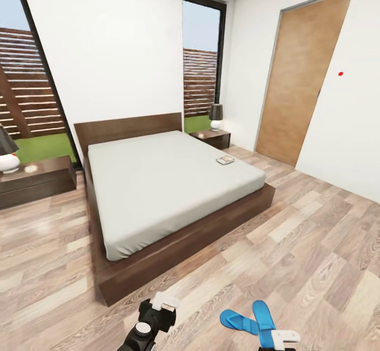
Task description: In the bedroom, move the book from the bed onto either nightstand, and place the two sandals side by side next to the bed.
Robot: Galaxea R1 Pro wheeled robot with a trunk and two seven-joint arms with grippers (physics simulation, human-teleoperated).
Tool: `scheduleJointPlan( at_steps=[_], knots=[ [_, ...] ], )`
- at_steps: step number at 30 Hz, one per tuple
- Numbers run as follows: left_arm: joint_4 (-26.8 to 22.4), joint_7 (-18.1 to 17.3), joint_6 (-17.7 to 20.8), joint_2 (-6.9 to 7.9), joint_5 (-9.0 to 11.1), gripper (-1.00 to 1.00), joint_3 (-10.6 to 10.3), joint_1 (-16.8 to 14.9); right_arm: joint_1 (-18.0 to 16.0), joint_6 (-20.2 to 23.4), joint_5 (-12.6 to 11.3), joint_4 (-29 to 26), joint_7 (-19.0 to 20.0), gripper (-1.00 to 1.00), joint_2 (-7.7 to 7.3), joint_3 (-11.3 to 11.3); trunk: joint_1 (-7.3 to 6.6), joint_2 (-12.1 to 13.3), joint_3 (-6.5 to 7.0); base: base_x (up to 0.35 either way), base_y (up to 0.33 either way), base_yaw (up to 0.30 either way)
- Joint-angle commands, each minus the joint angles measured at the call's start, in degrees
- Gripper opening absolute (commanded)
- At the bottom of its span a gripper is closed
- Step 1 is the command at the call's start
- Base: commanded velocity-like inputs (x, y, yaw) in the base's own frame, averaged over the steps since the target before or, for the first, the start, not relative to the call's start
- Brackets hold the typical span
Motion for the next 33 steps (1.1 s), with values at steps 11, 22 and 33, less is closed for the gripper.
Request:
scheduleJointPlan(
  at_steps=[11,22,33],
  knots=[
    [-0.09,0.37,0.31,0.04,0.12,1.0,-0.26,-0.02,-0.05,-0.16,-0.08,0.05,-0.22,-1.0,-0.07,0.11,0.01,-0.03,-0.05,0.044,0.049,-0.294],
    [-0.09,0.36,0.31,0.04,0.12,1.0,-0.25,-0.02,-0.05,-0.16,-0.06,0.04,-0.22,-1.0,-0.07,0.16,0.01,-0.03,-0.05,0.003,0.069,-0.294],
    [-0.09,0.36,0.31,0.04,0.12,1.0,-0.26,-0.02,-0.05,-0.16,-0.05,0.04,-0.22,-1.0,-0.01,0.17,0.01,-0.03,-0.05,0.021,0.242,-0.294]
  ],
)
